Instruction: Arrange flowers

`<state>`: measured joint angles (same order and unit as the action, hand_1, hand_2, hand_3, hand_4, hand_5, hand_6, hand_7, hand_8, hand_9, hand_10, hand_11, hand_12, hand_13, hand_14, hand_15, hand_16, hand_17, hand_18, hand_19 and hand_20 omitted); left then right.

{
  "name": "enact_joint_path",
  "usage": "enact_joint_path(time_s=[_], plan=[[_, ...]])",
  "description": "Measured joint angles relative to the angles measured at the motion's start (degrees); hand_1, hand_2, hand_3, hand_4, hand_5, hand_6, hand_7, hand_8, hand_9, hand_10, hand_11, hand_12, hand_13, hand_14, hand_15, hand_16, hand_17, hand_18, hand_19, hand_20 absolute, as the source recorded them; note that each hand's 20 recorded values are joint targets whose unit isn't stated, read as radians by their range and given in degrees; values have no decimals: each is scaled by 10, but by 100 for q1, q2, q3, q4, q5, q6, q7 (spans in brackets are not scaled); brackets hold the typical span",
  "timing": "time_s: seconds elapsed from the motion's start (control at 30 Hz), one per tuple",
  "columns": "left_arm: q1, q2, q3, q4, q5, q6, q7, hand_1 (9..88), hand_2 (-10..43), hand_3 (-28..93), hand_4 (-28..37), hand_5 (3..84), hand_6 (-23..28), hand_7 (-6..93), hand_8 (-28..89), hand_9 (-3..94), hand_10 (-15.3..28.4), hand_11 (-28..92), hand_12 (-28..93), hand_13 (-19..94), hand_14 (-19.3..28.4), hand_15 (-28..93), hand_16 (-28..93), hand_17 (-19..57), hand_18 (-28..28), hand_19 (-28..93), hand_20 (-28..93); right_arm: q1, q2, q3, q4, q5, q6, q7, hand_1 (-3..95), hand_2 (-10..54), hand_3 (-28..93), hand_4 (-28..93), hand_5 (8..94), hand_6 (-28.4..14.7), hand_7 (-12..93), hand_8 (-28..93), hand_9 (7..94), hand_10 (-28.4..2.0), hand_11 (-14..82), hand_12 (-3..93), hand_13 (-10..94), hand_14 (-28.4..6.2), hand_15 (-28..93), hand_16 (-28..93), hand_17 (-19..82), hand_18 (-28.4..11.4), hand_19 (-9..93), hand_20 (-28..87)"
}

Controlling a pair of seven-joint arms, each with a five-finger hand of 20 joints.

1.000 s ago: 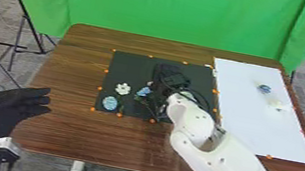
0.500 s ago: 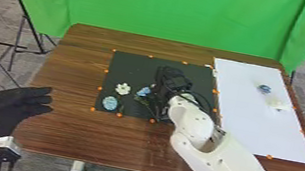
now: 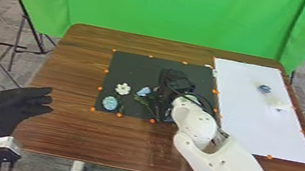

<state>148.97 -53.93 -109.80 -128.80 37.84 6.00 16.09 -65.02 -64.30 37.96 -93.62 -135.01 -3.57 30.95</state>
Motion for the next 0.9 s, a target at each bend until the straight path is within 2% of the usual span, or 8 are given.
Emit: enact_joint_path(time_s=[0.4,0.6,0.9], plan=[[-1,-16,1,8,21,-29,-66,270,55,792,-162,544,160,160,-77,492,243,350,123,411,284,695,-126,10,283,606,508,138,4,-322,-61,289,-12,204,457,-92,761,-283,684,-8,318,-10,787,-98,209,241,751,-60,727,230,449,-190,932,144],[-1,-17,1,9,34,-43,-85,270,54,791,-161,543,160,161,-76,492,243,350,122,411,284,696,-125,10,284,606,508,202,15,-355,-80,282,-32,236,411,-95,790,-283,674,-15,278,-4,752,-120,254,183,742,-68,734,232,448,-193,932,154],[11,-43,-4,7,39,-43,-92,270,53,791,-162,544,160,159,-75,493,243,350,122,411,284,695,-126,10,284,606,509,325,113,-406,-193,363,-47,348,343,-69,821,-275,673,-16,252,-121,740,-129,254,179,728,-79,748,227,449,-201,932,174]])
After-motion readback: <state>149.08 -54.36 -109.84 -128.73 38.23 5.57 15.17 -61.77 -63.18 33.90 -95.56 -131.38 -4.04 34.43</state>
